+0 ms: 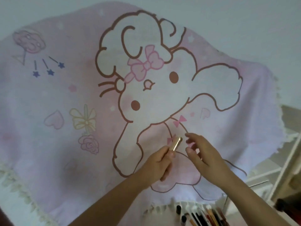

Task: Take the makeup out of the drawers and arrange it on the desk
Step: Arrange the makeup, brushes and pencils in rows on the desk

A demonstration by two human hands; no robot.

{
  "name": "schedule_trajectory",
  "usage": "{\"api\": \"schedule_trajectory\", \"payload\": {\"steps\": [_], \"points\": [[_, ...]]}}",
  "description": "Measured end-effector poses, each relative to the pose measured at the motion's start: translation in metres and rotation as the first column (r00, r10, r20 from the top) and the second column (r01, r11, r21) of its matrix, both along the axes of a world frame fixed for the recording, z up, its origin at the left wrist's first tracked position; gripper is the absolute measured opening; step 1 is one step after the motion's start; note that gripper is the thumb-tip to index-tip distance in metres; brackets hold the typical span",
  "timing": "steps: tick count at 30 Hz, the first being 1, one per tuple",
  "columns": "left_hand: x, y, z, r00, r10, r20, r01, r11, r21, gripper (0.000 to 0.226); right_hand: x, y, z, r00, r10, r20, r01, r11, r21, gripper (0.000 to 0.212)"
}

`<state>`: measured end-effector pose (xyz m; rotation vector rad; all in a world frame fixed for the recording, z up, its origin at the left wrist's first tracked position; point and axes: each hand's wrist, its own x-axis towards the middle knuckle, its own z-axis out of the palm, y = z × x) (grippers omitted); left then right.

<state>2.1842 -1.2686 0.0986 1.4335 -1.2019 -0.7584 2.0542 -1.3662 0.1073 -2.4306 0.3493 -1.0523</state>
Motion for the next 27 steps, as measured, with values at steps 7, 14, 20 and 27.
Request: {"api": "schedule_trajectory", "payload": {"steps": [7, 14, 20, 27], "points": [[0.009, 0.017, 0.017, 0.872, -0.056, 0.487, 0.040, 0.998, 0.043, 0.023, 0.016, -0.009, 0.014, 1.000, -0.001, -0.023, -0.008, 0.914, -0.406, 0.032], [0.020, 0.006, -0.020, 0.118, 0.194, 0.974, -0.110, 0.977, -0.182, 0.038, 0.034, -0.003, -0.018, 0.916, -0.143, -0.376, 0.308, 0.849, 0.429, 0.051], [0.020, 0.000, -0.029, 0.156, 0.282, 0.947, -0.154, 0.954, -0.259, 0.042, 0.039, -0.003, -0.010, 0.978, -0.110, -0.176, 0.207, 0.549, 0.810, 0.045], [0.020, 0.017, 0.007, 0.964, -0.163, 0.209, 0.132, 0.979, 0.152, 0.034, 0.017, -0.001, 0.006, 0.988, 0.140, 0.069, -0.154, 0.953, 0.261, 0.030]]}}
